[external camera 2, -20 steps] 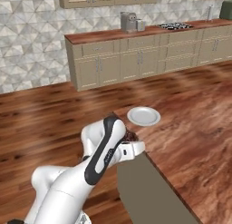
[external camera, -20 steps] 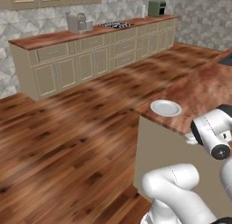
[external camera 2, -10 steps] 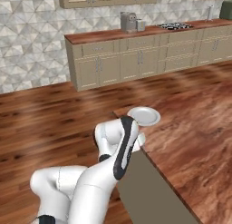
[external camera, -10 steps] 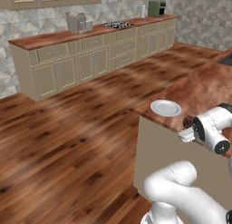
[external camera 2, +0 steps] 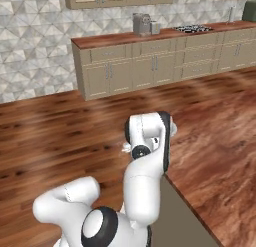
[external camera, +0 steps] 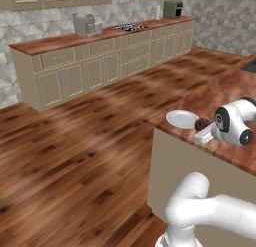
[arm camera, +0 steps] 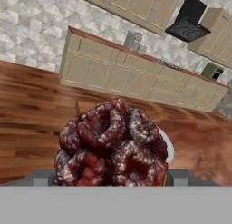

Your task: Take the baked cake out of the oven and place it on the plate for cooling. Then close the oven door.

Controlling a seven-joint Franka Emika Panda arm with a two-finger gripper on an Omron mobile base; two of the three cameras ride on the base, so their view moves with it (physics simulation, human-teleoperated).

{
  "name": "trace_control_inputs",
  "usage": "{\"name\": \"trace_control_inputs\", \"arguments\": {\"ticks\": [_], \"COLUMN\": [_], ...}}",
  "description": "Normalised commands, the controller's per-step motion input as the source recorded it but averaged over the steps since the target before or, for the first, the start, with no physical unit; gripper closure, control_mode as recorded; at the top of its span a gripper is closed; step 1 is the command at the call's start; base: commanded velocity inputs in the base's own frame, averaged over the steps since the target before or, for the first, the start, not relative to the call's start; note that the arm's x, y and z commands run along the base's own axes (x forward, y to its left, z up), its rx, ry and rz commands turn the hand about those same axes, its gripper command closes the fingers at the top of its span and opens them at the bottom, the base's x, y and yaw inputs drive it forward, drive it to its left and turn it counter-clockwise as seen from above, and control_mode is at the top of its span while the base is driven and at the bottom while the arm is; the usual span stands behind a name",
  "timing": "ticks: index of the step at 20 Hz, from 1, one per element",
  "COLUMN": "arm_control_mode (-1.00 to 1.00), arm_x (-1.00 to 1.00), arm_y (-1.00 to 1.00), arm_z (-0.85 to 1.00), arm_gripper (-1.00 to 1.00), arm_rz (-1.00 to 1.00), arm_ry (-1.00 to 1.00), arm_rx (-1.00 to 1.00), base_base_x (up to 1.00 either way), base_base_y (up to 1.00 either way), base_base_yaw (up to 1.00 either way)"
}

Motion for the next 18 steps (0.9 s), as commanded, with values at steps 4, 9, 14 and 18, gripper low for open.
{"name": "trace_control_inputs", "arguments": {"ticks": [4, 9, 14, 18], "arm_control_mode": [-1.0, -1.0, -1.0, -1.0], "arm_x": [0.53, 0.55, 0.62, 0.43], "arm_y": [-0.19, -0.06, -0.05, -0.39], "arm_z": [0.31, 0.35, 0.3, 0.06], "arm_gripper": [1.0, 1.0, 1.0, 1.0], "arm_rz": [0.06, 0.12, 0.13, 0.04], "arm_ry": [0.2, 0.19, 0.23, 0.25], "arm_rx": [0.0, 0.0, 0.0, 0.0], "base_base_x": [0.0, 0.0, 0.0, 0.0], "base_base_y": [0.0, 0.0, 0.0, 0.0], "base_base_yaw": [0.0, 0.0, 0.0, 0.0]}}
